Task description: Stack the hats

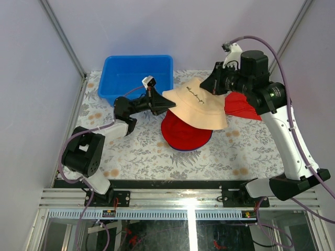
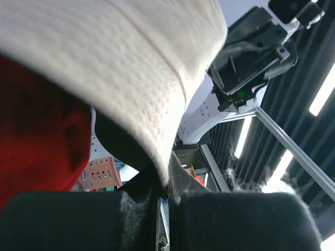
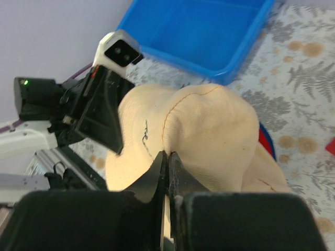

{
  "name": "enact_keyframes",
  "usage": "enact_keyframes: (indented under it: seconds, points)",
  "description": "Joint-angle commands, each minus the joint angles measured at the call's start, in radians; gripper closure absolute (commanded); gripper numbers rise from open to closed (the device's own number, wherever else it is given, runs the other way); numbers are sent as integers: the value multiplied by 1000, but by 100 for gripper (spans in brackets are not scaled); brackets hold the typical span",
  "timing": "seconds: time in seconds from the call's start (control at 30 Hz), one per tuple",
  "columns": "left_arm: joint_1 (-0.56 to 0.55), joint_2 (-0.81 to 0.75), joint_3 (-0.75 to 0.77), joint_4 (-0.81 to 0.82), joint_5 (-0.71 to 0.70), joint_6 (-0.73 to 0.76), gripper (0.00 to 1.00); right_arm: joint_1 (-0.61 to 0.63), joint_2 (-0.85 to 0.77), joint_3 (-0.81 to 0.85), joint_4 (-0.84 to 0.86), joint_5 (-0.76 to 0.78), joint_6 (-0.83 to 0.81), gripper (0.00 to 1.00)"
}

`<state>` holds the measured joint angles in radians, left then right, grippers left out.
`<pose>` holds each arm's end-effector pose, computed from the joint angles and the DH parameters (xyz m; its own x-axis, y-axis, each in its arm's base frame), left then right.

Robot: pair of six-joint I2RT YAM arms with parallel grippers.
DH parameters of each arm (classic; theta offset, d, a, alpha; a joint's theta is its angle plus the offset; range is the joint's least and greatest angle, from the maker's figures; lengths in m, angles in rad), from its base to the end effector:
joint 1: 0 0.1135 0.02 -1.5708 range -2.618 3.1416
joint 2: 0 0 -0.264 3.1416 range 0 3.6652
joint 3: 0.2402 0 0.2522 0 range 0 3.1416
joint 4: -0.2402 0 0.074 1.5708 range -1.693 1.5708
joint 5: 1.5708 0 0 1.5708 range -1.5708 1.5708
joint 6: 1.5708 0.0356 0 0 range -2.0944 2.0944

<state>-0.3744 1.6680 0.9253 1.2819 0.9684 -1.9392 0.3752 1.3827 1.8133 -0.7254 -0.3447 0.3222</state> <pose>0.3127 -0.1544 0.3031 -0.9794 -0.1831 -0.0857 0.1342 -0.2720 -0.9529 0.2478 0.1105 0.4984 -0.4609 0.1388 -0.8765 -0.5269 0.7520 0.3961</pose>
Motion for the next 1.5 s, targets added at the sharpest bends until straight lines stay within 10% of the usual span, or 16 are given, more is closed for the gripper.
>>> enact_keyframes:
  seconds: [0.0, 0.63, 0.9, 1.17, 1.47]
  points:
    - [81, -58, -121, 152, 49, 9, 100, 91, -17, -2, 73, 82, -2, 100]
    - [103, -143, -433, 129, 139, 117, 100, 302, -40, -215, 99, 218, 29, 98]
    - [103, -143, -443, -98, 179, 317, 100, 304, -69, -180, 92, 227, 38, 51]
    - [114, -49, -391, -101, 199, 345, 100, 301, -121, -68, 26, 453, 25, 37]
    - [165, 48, -339, 95, 220, 189, 100, -124, -157, -299, 6, 131, 119, 35]
